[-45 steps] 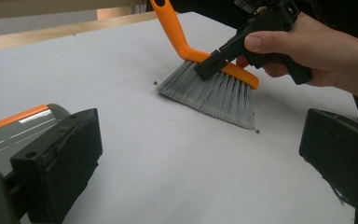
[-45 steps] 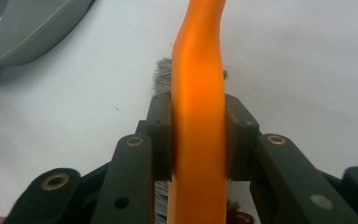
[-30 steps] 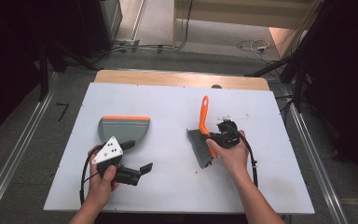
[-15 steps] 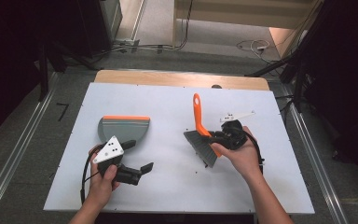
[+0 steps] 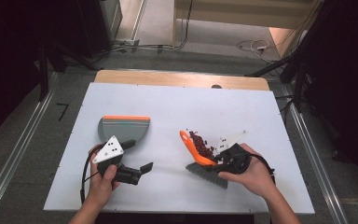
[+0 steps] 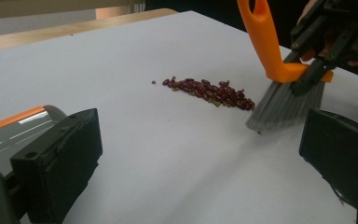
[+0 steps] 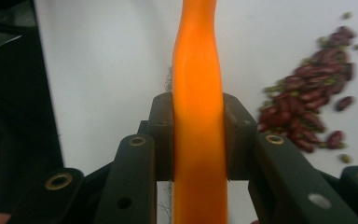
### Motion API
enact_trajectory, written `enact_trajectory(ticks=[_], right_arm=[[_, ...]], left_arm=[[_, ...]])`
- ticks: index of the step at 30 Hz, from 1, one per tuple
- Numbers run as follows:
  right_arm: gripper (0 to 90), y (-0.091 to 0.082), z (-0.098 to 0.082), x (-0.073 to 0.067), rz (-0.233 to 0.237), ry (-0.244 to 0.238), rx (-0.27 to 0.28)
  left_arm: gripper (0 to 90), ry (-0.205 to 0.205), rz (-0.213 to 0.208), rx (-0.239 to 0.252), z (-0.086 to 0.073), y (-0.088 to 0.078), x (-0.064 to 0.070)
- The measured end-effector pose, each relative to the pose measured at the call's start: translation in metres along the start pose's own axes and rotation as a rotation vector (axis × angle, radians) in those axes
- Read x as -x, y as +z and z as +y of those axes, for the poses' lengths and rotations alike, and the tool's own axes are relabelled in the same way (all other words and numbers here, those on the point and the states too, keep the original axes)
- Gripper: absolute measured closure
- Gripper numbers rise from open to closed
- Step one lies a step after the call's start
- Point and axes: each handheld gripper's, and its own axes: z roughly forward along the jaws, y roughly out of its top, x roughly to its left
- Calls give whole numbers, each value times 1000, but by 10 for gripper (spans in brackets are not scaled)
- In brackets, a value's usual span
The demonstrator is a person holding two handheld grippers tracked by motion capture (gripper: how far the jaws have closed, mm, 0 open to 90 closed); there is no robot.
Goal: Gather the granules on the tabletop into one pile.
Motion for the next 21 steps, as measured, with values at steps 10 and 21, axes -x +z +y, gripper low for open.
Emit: enact_trajectory(ticks=[10, 21], right_arm=[[679, 19, 4, 21, 4, 13, -8], [673, 24, 10, 44, -23, -2, 4]], left_arm=[[0, 1, -4, 2, 0, 1, 1], [0, 4, -9, 3, 1, 1, 2]])
